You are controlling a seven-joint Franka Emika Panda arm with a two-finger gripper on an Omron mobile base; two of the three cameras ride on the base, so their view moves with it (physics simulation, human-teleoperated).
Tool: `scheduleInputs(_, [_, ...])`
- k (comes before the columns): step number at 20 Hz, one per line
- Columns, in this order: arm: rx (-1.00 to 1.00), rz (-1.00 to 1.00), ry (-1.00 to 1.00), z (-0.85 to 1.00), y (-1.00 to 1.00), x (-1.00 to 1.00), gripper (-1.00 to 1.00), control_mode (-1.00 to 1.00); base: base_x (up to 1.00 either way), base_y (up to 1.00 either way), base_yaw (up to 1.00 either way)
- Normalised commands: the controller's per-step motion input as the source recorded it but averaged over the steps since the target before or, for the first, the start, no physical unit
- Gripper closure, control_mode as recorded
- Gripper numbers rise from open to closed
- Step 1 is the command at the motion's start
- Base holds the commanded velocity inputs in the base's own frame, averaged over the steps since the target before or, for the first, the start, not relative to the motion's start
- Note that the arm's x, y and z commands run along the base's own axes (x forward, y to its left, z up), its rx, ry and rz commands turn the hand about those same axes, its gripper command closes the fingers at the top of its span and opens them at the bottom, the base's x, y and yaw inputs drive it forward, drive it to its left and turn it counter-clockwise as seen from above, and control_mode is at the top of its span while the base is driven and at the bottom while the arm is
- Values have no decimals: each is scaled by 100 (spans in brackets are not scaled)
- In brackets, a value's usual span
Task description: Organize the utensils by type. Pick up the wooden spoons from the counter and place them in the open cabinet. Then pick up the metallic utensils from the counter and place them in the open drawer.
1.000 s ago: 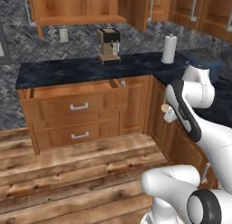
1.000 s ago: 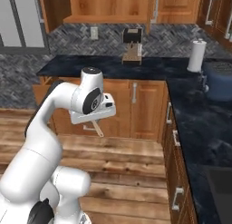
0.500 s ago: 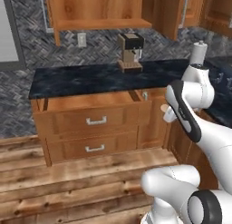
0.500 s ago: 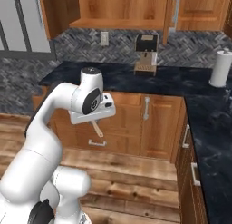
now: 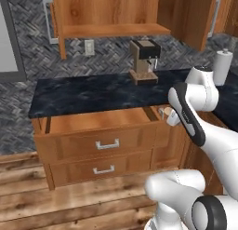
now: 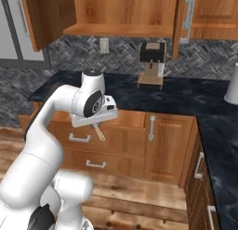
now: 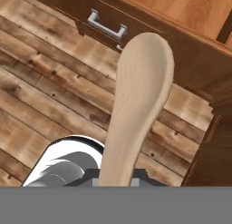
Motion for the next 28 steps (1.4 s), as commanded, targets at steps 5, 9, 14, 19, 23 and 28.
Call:
scheduleInputs(5, [0, 0, 0, 0, 0, 0, 100, 100, 60, 2, 0])
scheduleInputs(9, [0, 0, 0, 0, 0, 0, 100, 100, 60, 8, 0])
scheduleInputs(14, [0, 0, 0, 0, 0, 0, 100, 100, 57, 3, 0])
scheduleInputs(19, [0, 0, 0, 0, 0, 0, 100, 100, 58, 5, 0])
scheduleInputs(23, [0, 0, 0, 0, 0, 0, 100, 100, 38, 9, 0])
scheduleInputs(28, [0, 0, 0, 0, 0, 0, 100, 100, 30, 10, 0])
